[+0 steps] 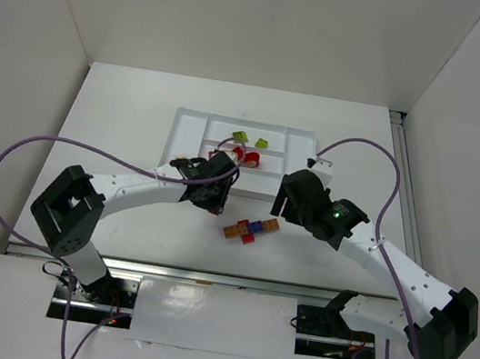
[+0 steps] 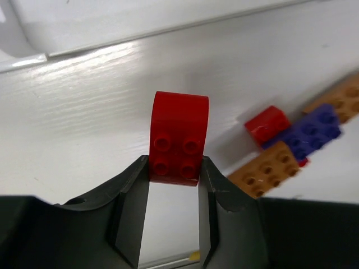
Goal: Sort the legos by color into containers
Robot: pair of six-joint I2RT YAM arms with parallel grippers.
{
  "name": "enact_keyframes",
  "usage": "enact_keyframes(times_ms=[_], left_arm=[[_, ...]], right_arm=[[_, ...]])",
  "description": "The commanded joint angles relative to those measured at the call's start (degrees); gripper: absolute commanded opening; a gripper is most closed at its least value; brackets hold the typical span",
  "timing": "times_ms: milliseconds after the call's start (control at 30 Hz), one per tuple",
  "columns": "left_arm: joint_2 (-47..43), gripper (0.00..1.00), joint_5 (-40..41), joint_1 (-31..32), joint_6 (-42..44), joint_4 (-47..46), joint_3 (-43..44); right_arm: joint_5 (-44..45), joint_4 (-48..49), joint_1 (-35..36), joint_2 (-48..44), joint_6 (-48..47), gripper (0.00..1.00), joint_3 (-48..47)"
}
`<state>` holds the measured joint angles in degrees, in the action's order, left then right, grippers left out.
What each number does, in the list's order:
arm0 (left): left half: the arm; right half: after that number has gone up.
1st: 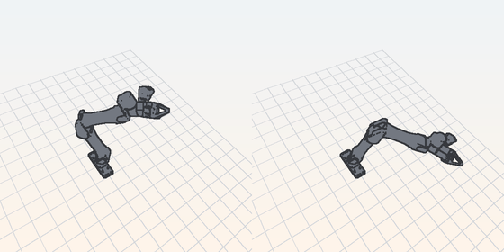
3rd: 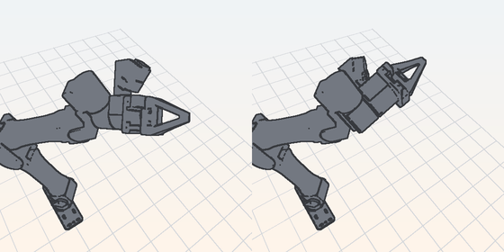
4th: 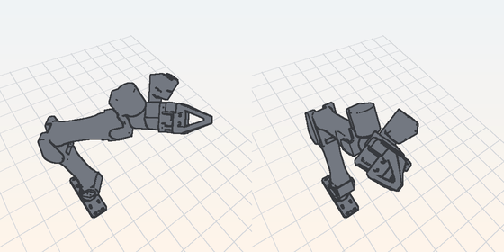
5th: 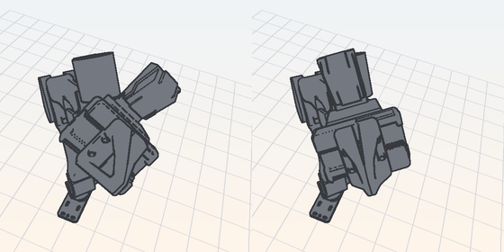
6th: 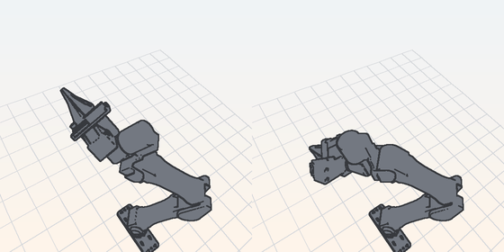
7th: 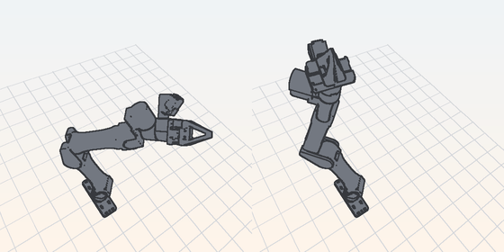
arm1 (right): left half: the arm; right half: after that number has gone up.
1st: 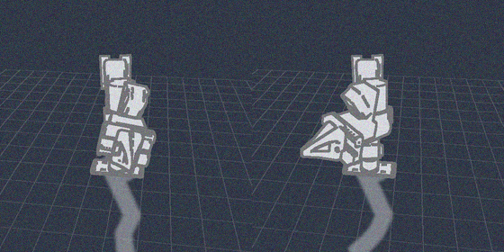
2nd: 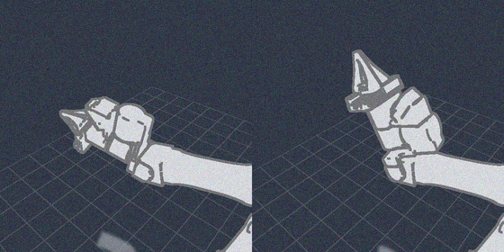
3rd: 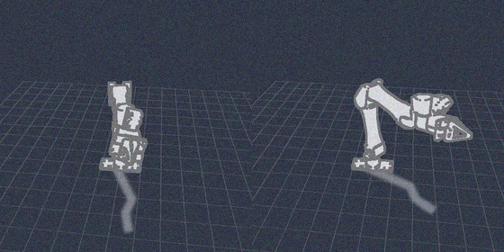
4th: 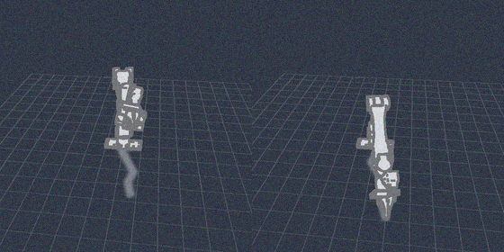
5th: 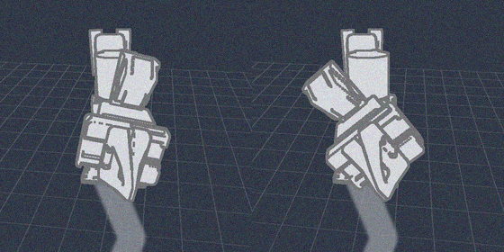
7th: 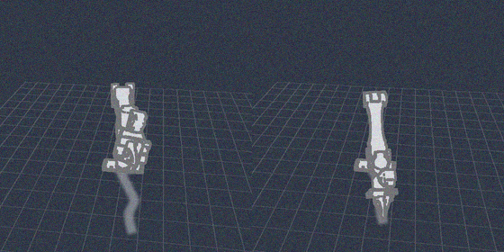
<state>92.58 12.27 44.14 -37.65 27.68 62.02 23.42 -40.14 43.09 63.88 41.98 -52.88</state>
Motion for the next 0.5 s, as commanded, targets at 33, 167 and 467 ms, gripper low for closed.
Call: enact_keyframes(times_ms=[33, 167, 467], left_arm=[[-0.3, 0.33, -3.5, 0.3, 0.9, 0.5, 8.6], [7.3, 0.33, -1.6, 0.3, 0.9, 1.1, 19.7], [25.8, 0.34, -3.0, -1.5, 1.5, 1.6, 42.5]], right_arm=[[5.9, -2.4, -0.3, -1.8, 3.9, 0.75, 0.3], [8.8, -5.1, -0.3, -4.6, 6.6, 0.75, -0.3], [13.1, -10.7, -0.3, -14.2, 11.1, 0.75, 0.2]])
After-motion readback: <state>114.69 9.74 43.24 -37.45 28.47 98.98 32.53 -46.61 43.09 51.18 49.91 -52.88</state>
